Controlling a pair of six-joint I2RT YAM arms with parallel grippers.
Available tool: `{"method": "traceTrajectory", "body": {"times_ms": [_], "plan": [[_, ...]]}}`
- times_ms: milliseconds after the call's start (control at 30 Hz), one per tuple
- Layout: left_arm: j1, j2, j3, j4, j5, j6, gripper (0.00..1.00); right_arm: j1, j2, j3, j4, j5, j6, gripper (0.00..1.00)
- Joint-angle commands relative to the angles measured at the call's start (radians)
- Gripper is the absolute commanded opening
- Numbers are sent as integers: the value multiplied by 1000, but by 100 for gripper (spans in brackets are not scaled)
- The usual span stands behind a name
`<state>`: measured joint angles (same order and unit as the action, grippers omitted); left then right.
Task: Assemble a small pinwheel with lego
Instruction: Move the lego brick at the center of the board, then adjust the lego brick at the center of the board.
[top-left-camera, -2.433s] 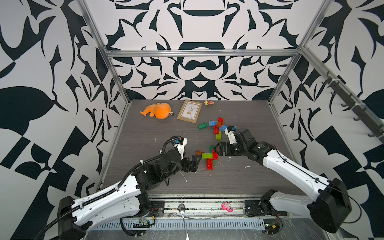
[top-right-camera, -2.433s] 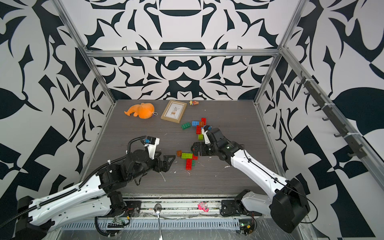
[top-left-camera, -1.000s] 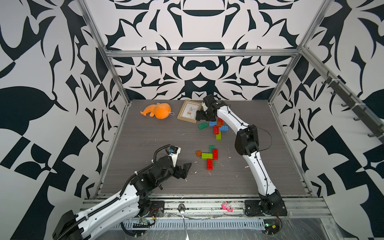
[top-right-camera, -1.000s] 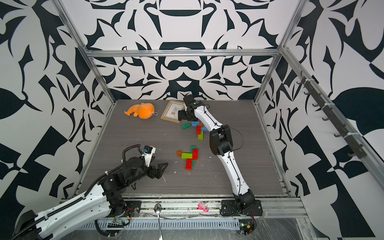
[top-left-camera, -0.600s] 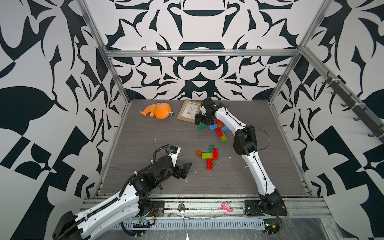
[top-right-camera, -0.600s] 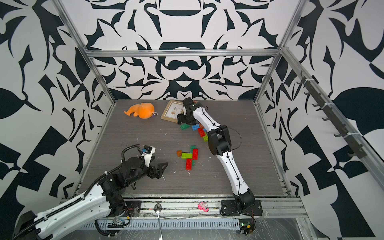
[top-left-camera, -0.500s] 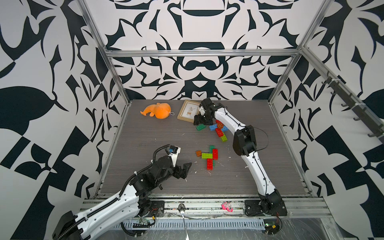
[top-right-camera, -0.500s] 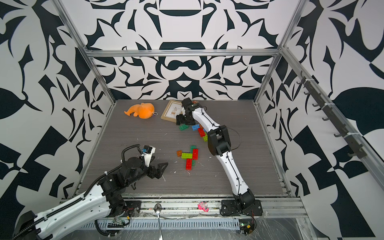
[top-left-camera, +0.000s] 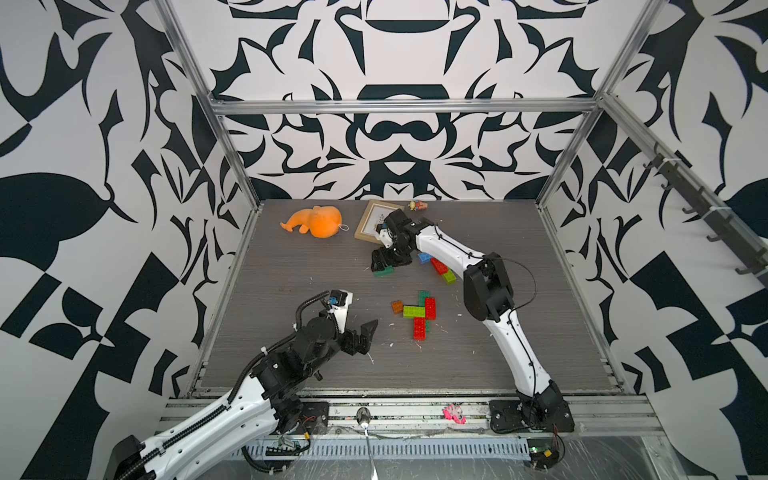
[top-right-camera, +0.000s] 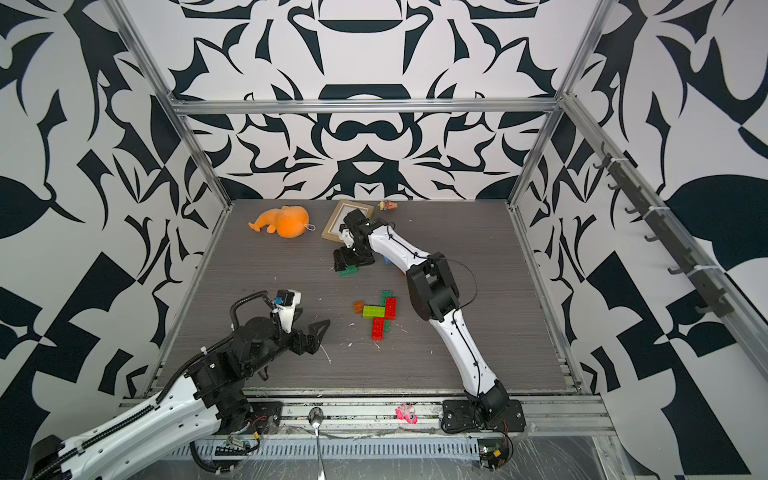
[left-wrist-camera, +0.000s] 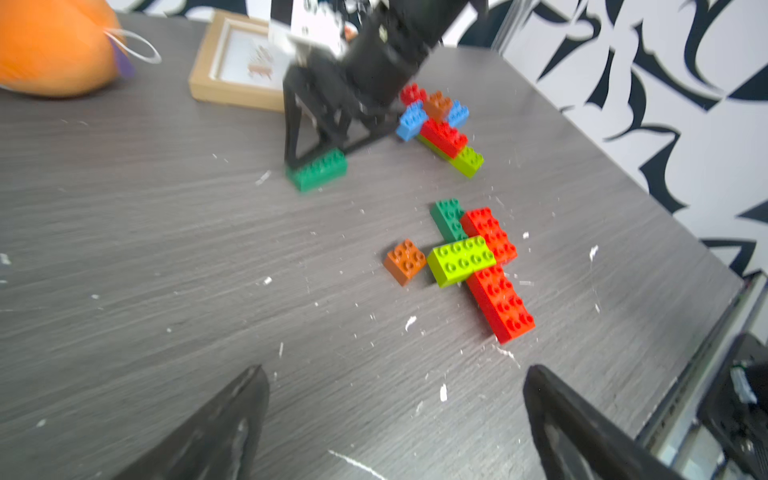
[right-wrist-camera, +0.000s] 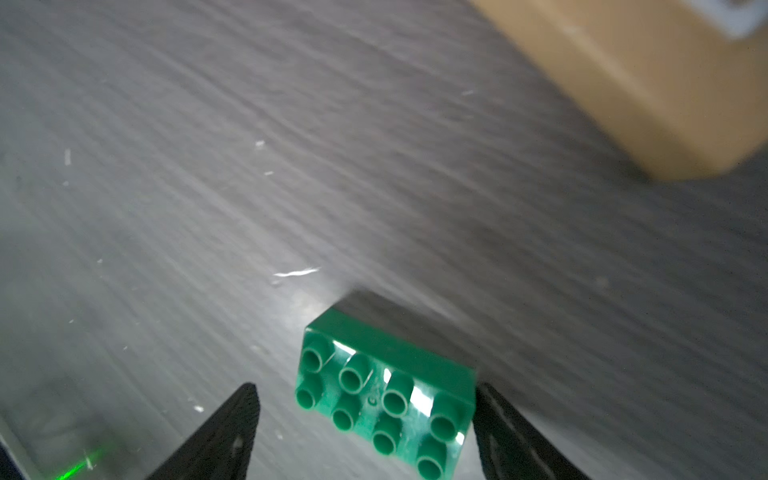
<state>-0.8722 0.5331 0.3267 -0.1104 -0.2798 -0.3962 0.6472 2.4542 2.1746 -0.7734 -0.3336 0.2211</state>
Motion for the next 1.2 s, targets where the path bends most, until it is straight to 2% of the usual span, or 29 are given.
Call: {"method": "traceTrajectory", "body": {"times_ms": [0,133,233,333,433,567,667,967,1167], "plan": [[4,-64,-14,-51,-79,-25,100,14,-115,-65,102,69,22,84],[4,-138,-14,-134,-194,-73,100,42,-226,-207,156,222,90,83],[4,-183,-15,-174,-236,-89,100,72,-305,-329,193,242,145,78],[4,-210,-17,-182,-240,-90,100,98,-359,-446,245,211,204,53],[4,-217,-17,-184,-232,-89,100,120,-379,-513,275,232,238,34],[4,-204,-11,-192,-242,-97,100,124,-343,-511,274,246,253,20],[4,-171,-2,-216,-279,-118,100,125,-309,-486,266,254,256,17],[4,-52,29,-201,-262,-129,100,124,-209,-383,237,323,265,16],[5,-53,27,-198,-262,-127,100,114,-109,-247,204,368,256,16]]}}
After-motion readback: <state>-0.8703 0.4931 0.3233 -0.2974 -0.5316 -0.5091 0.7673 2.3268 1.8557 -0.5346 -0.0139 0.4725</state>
